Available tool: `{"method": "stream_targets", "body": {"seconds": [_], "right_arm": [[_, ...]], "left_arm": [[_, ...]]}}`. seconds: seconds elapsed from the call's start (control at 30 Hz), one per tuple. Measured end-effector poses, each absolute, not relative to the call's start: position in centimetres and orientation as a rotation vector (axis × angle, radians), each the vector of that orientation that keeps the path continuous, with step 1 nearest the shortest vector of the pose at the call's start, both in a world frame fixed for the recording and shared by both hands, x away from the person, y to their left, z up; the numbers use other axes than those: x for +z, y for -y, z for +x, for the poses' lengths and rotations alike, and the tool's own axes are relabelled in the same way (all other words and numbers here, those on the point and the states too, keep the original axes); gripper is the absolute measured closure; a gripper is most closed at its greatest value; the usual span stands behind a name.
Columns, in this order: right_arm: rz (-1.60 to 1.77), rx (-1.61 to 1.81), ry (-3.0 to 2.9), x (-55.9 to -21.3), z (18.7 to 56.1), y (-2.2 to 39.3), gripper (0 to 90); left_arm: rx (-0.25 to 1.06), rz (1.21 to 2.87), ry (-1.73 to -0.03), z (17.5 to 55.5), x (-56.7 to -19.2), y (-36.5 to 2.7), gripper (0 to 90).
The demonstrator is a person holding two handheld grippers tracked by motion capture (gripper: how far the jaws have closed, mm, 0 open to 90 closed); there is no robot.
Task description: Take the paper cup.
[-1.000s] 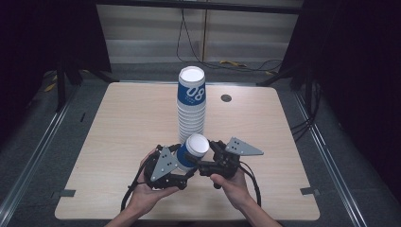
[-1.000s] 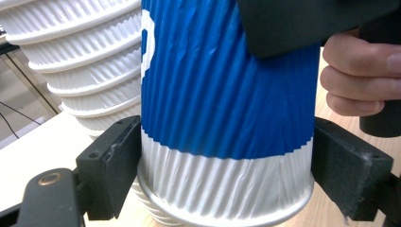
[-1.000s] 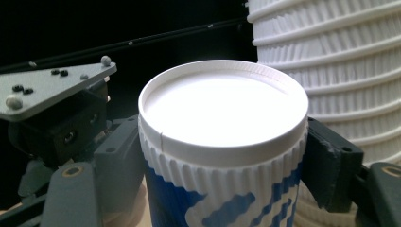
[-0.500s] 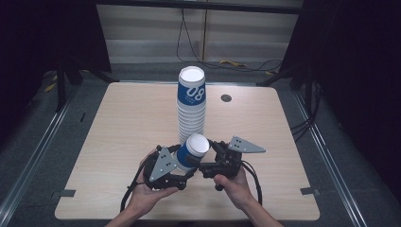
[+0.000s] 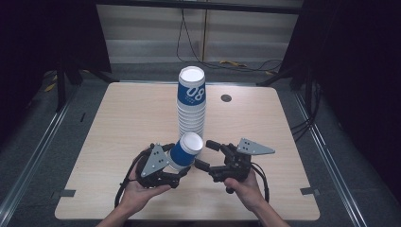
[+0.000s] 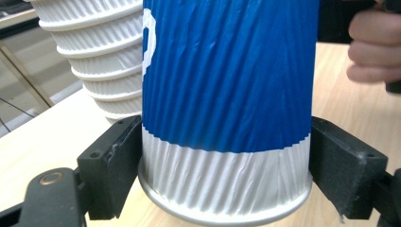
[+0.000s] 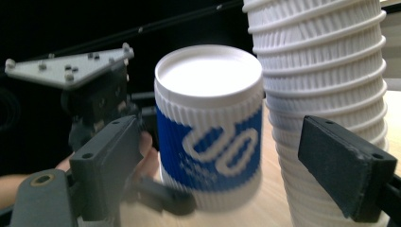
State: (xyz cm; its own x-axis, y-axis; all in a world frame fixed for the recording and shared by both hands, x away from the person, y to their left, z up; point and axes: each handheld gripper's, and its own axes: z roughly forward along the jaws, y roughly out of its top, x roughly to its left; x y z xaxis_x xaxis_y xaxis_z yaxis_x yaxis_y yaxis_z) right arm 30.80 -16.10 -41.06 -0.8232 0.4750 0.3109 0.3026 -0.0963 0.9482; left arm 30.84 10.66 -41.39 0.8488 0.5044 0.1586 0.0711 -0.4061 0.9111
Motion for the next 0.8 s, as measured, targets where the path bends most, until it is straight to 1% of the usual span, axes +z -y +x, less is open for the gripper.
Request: {"method": "stream_targets", "body": {"seconds": [0.1, 0.23, 0.43, 0.57, 0.8], "right_arm": [[0.845, 2.017, -2.061, -41.0, 30.6, 16.6, 14.0], [0.798, 1.933, -2.153, -41.3, 30.6, 16.7, 14.1], [0.731, 1.817, -2.29, -41.7, 31.2, 16.7, 14.4], [0.706, 1.753, -2.35, -41.8, 31.3, 16.9, 14.4], [0.662, 1.629, -2.429, -42.3, 31.3, 17.1, 14.0]], "left_arm": [[0.511, 1.991, -0.407, 30.9, -41.2, -11.3, 17.2], [0.445, 2.024, -0.398, 31.1, -41.4, -11.8, 17.6], [0.381, 2.139, -0.346, 31.1, -42.0, -11.2, 18.3], [0.34, 2.193, -0.351, 31.2, -42.5, -10.8, 18.9], [0.32, 2.271, -0.337, 31.3, -42.8, -10.2, 19.5]]}}
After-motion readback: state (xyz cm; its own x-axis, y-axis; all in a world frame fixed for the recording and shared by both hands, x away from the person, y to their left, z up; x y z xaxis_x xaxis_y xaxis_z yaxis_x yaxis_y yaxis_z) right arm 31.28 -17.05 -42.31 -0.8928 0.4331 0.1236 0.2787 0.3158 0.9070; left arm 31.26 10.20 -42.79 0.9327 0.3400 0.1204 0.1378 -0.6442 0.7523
